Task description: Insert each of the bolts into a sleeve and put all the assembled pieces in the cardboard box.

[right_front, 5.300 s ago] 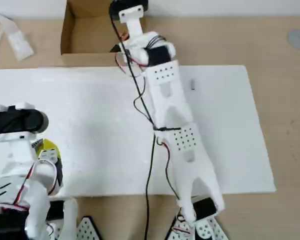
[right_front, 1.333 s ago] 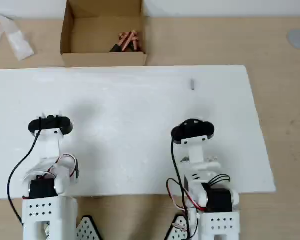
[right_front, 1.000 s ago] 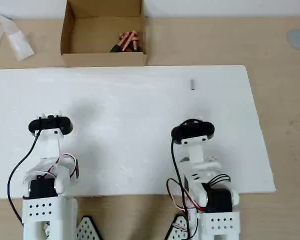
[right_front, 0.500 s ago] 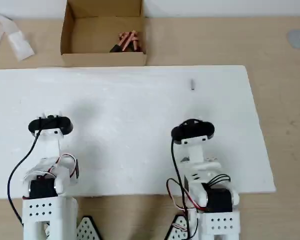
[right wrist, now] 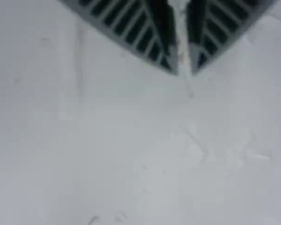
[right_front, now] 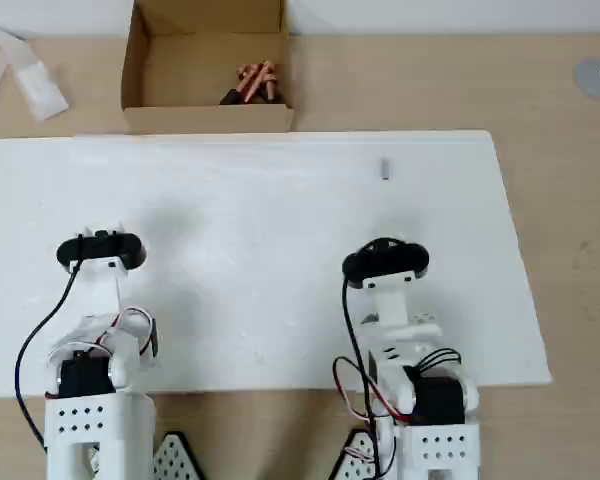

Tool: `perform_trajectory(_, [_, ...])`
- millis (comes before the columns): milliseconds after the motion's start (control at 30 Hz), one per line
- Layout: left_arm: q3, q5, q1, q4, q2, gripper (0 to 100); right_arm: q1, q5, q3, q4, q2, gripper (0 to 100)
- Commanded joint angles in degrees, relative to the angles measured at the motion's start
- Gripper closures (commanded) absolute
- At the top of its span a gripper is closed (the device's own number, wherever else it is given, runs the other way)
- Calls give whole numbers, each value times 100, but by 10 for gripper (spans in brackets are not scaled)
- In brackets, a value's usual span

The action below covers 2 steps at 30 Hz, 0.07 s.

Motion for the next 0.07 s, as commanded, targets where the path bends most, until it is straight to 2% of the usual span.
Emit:
perform_trajectory(0, [9,-26,-79,-97,-48,995,101,35,13,-114,-646,988])
perform_trajectory(33, [9,-26,-79,-97,-48,995,101,35,13,-114,-646,988])
